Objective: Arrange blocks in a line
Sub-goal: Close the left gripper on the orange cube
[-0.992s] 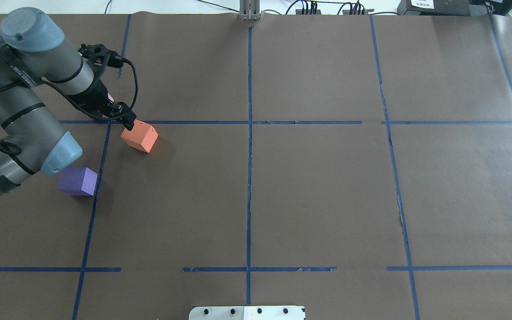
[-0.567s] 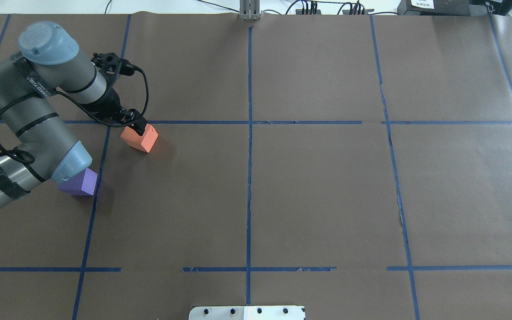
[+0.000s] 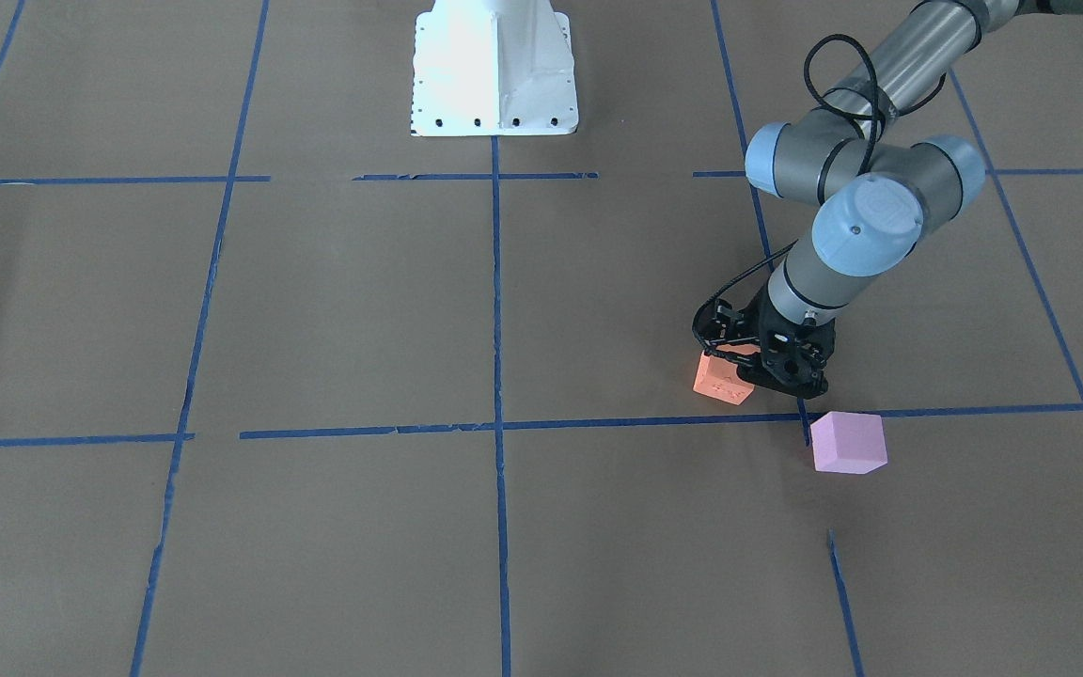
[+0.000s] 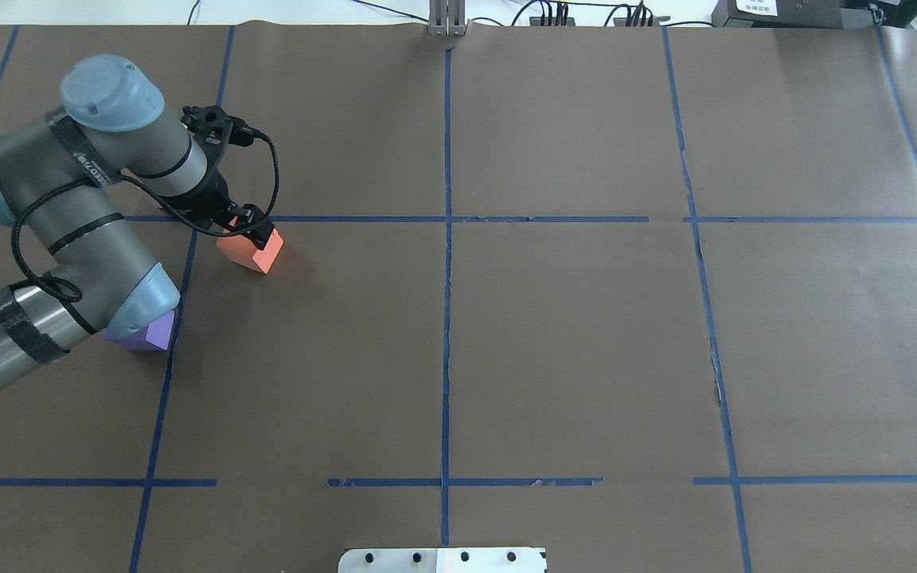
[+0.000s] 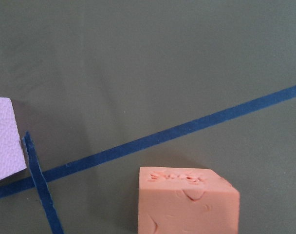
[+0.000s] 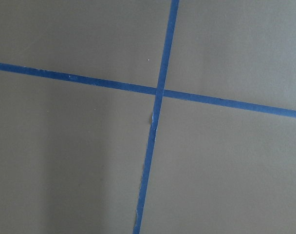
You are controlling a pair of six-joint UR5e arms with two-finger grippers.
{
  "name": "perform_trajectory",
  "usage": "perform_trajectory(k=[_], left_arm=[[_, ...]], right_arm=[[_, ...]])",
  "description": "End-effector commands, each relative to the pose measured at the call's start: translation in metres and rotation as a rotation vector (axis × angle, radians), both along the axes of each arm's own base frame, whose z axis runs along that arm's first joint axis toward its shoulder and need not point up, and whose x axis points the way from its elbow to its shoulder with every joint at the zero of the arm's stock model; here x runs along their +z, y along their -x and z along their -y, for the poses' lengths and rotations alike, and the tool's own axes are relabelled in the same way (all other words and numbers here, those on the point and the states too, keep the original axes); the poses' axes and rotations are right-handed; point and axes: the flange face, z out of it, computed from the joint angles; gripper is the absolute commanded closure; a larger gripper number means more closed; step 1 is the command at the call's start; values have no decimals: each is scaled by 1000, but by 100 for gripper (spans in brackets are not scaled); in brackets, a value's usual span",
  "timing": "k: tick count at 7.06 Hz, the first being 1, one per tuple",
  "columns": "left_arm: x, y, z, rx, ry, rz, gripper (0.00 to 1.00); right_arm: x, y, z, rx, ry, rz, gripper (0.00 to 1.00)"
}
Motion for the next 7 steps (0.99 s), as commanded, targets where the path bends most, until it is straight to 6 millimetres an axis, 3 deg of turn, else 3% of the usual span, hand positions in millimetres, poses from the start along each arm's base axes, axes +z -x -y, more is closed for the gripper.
perform_trajectory(k=[1, 3, 6, 7], left_arm=[[-2, -1, 0, -5, 6, -1, 0], [7, -4, 2, -3, 15, 11, 0], [2, -20, 0, 11, 8, -3, 0], [9, -29, -1, 21, 7, -4, 0]], right_arm=[[0, 0, 0, 0, 0, 0, 0], [0, 0, 0, 0, 0, 0, 0], [0, 0, 0, 0, 0, 0, 0], [0, 0, 0, 0, 0, 0, 0]])
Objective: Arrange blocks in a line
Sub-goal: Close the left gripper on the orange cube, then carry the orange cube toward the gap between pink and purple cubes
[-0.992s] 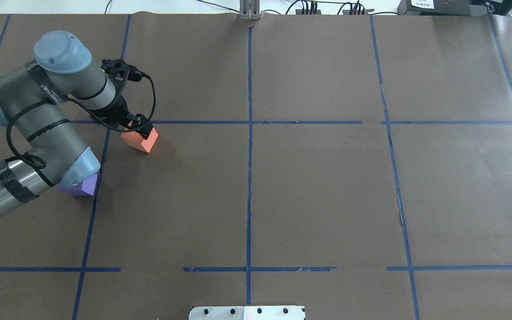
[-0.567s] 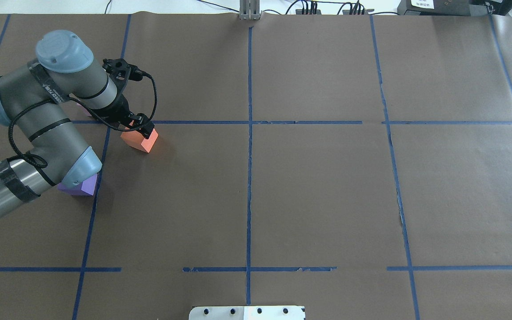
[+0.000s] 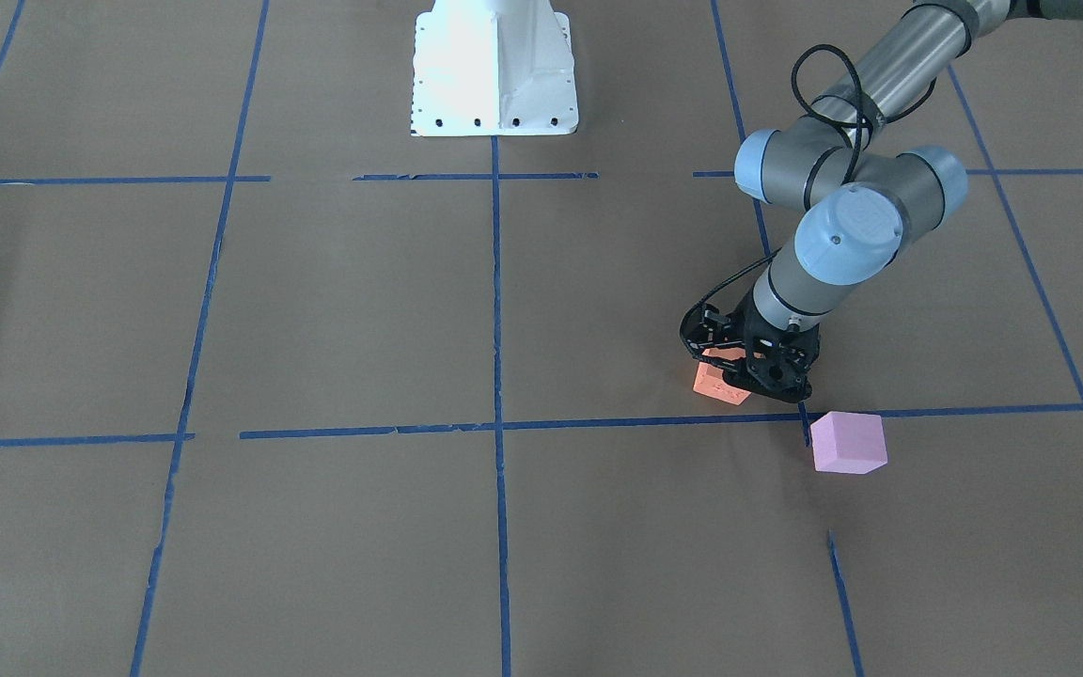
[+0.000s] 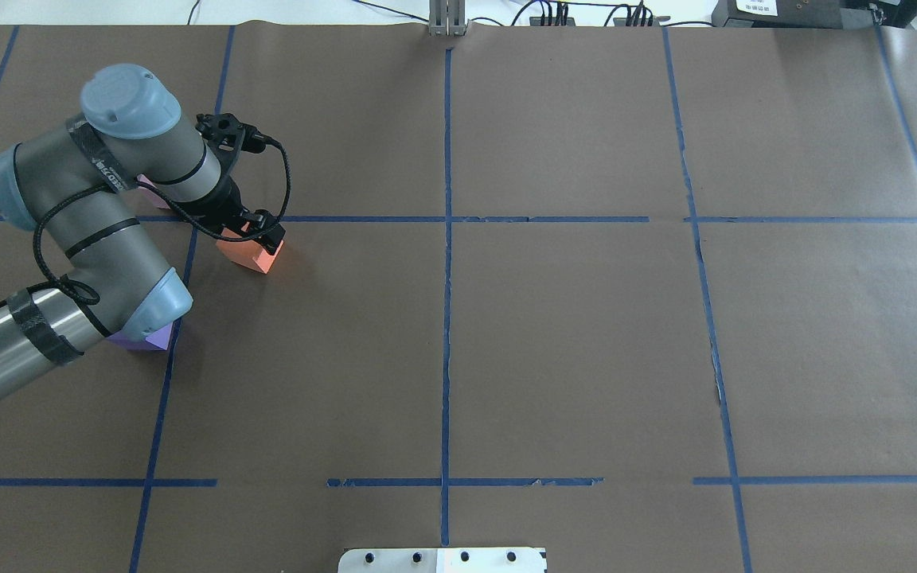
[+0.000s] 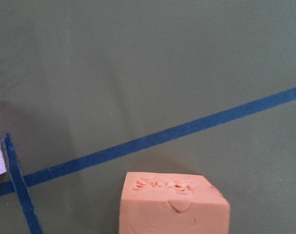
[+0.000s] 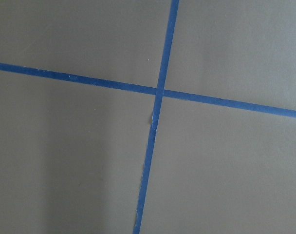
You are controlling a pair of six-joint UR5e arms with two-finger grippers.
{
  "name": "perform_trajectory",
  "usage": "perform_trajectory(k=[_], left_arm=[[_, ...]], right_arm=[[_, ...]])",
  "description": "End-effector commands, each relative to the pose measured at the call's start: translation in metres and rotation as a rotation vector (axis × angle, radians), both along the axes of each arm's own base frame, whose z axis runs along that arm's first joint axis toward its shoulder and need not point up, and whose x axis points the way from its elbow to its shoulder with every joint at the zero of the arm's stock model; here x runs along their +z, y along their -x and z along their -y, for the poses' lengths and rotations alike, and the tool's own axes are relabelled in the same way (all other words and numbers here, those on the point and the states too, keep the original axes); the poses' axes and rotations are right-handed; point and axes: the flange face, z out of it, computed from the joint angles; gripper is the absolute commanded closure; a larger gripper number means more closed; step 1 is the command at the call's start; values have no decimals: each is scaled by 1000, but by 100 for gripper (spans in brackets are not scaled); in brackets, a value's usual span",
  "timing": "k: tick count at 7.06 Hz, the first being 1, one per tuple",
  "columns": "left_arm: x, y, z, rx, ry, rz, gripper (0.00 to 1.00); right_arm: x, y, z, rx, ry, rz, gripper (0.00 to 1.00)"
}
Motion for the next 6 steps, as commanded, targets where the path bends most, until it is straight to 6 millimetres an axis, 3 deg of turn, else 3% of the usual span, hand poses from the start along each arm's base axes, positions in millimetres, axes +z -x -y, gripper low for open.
perform_trajectory(k=[1, 2, 4, 6], left_arm=[[8, -10, 1, 8, -4, -3, 1], [10, -10, 1, 7, -3, 0, 4], [10, -10, 1, 7, -4, 1, 21], [4, -7, 1, 4, -12, -6, 75]], right_arm=[[0, 0, 0, 0, 0, 0, 0], [0, 0, 0, 0, 0, 0, 0], [0, 0, 0, 0, 0, 0, 0], [0, 0, 0, 0, 0, 0, 0]])
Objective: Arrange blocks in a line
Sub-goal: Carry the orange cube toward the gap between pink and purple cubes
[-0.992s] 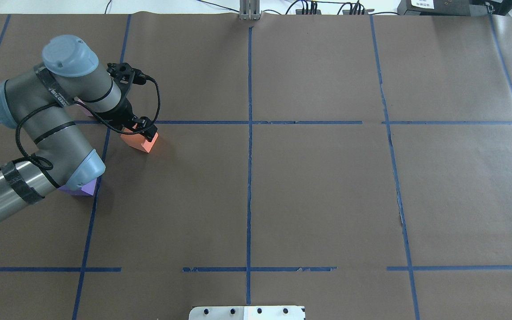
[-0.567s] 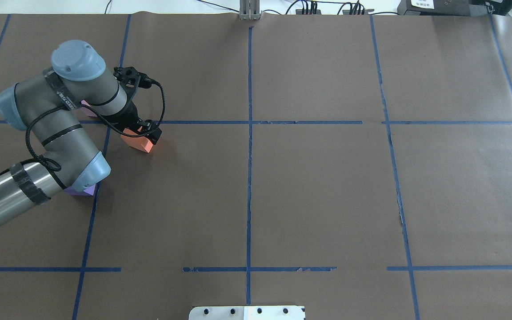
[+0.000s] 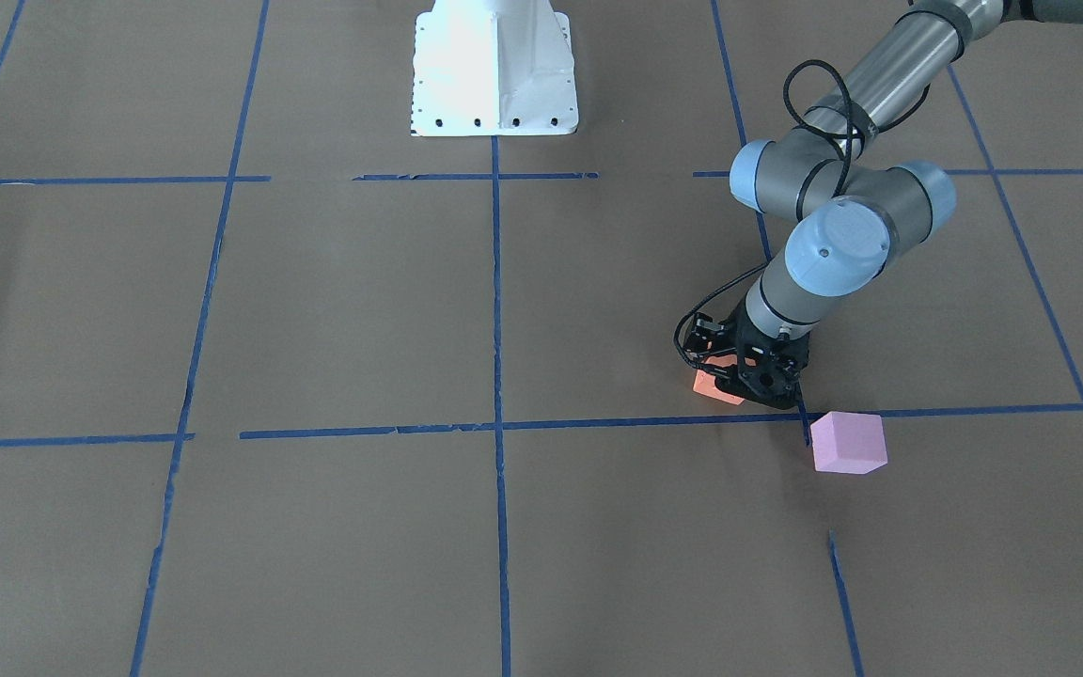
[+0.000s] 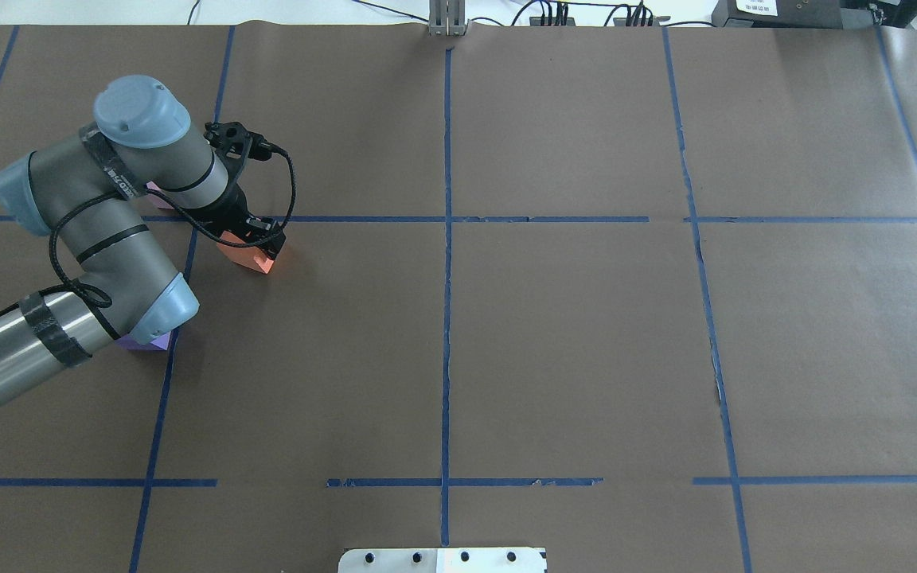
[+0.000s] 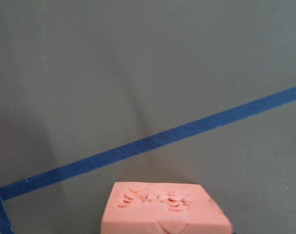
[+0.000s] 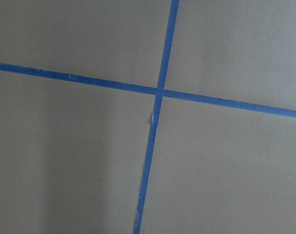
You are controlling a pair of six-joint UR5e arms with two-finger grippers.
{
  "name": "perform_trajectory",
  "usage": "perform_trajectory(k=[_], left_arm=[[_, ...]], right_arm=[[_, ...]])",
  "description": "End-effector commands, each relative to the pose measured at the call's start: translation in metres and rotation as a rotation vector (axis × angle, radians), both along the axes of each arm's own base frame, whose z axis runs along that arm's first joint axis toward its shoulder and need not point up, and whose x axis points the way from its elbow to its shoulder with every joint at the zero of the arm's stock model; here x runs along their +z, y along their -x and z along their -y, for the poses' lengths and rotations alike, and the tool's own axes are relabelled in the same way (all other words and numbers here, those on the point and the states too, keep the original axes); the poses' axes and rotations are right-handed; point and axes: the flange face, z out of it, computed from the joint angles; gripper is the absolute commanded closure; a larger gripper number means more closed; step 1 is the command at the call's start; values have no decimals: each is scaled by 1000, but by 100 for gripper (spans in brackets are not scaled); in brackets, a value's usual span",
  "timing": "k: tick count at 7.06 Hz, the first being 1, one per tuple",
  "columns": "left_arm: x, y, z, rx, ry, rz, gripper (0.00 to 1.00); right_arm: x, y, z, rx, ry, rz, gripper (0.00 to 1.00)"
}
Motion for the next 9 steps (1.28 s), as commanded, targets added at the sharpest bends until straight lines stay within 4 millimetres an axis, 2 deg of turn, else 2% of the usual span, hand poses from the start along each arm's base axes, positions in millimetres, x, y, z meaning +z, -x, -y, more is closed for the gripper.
perform_trajectory(k=[1, 3, 4, 5, 6, 7, 8, 9], left_arm=[[-23, 25, 5, -33, -27, -28, 85], [-60, 79, 9, -91, -15, -13, 84], [-40, 102, -2, -105, 25, 26, 84], [-14, 117, -8, -114, 51, 49, 84], [11, 145, -7, -135, 75, 67, 84], [31, 160, -7, -129, 78, 87, 84], [56, 163, -15, -94, 102, 87, 83], [63, 162, -15, -79, 104, 77, 83]], right_arm=[[0, 0, 0, 0, 0, 0, 0], [0, 0, 0, 0, 0, 0, 0], [0, 0, 0, 0, 0, 0, 0], [0, 0, 0, 0, 0, 0, 0], [0, 0, 0, 0, 0, 0, 0], [0, 0, 0, 0, 0, 0, 0], [0, 0, 0, 0, 0, 0, 0], [0, 0, 0, 0, 0, 0, 0]])
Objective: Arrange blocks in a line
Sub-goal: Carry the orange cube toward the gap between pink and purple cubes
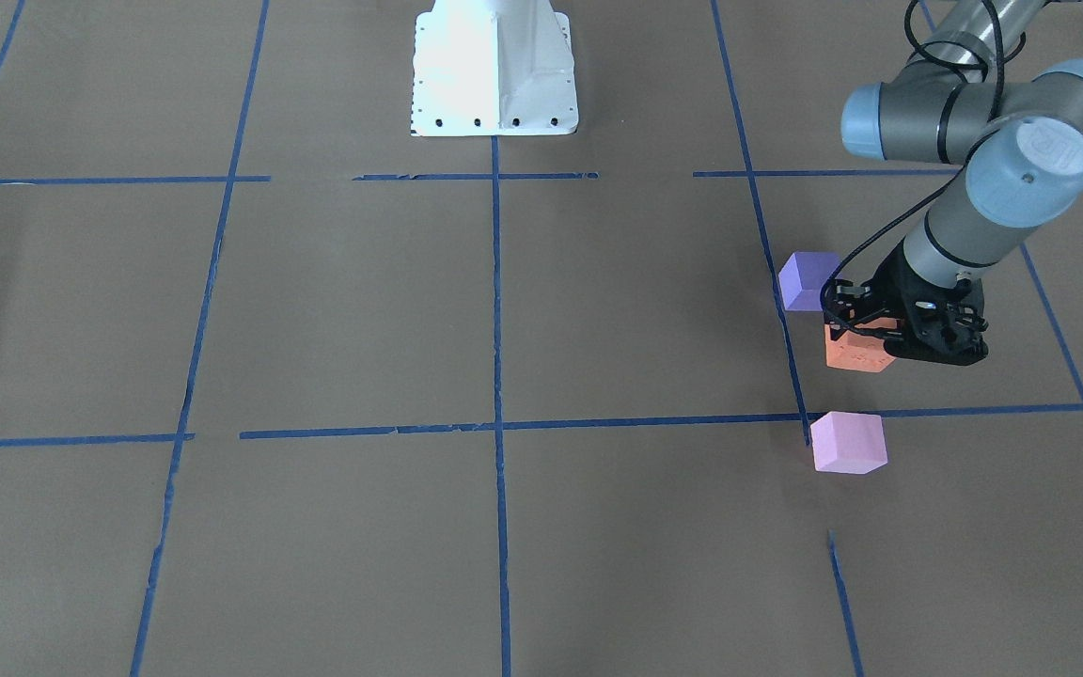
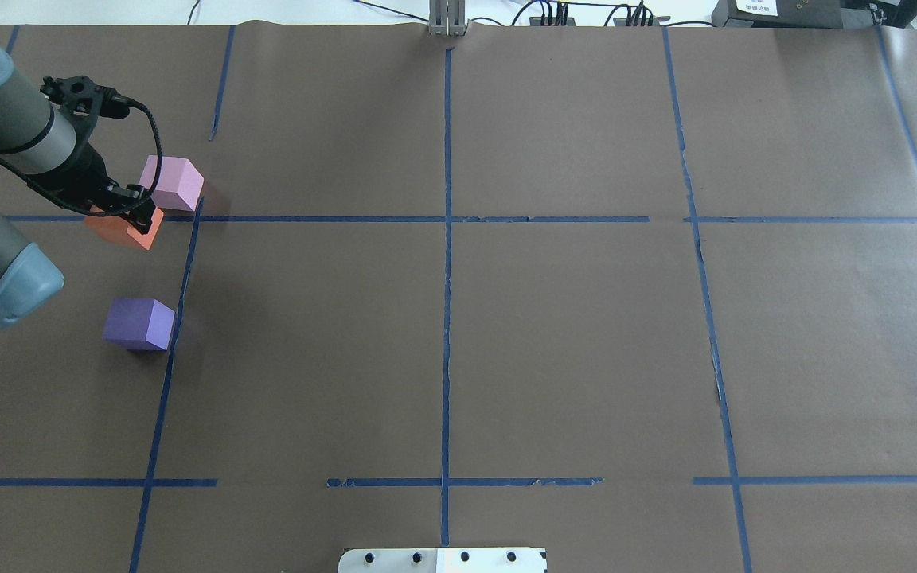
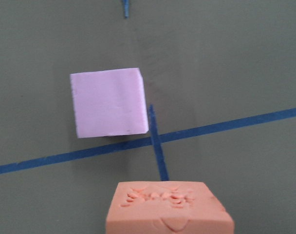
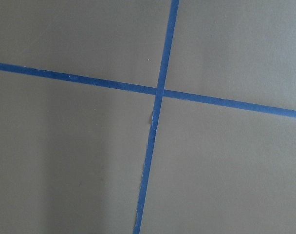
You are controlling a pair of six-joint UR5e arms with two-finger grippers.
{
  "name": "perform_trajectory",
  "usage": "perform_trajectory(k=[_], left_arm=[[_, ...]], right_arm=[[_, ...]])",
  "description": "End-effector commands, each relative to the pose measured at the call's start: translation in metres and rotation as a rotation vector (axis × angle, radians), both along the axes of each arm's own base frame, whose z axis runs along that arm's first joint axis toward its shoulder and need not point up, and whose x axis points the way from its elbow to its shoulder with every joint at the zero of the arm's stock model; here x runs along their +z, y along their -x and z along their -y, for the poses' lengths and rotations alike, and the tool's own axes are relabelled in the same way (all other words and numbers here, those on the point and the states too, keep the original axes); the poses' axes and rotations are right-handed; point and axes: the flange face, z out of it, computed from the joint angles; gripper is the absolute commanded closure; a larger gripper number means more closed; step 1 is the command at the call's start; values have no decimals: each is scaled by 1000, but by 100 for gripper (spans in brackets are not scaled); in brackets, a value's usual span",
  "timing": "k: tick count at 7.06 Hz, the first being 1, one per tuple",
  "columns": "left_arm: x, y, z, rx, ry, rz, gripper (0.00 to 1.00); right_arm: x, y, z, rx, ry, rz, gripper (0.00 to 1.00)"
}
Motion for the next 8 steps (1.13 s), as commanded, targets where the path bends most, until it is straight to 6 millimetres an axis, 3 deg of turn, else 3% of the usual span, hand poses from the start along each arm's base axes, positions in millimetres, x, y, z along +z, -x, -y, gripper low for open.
perform_trajectory(k=[1, 4, 8], left_arm=[[14, -2, -6, 43, 34, -36, 83], [41, -15, 4, 48, 64, -36, 84], [43, -29, 21, 8, 111, -59, 84]], right_arm=[[0, 0, 0, 0, 0, 0, 0], [0, 0, 0, 0, 0, 0, 0], [0, 0, 0, 0, 0, 0, 0]])
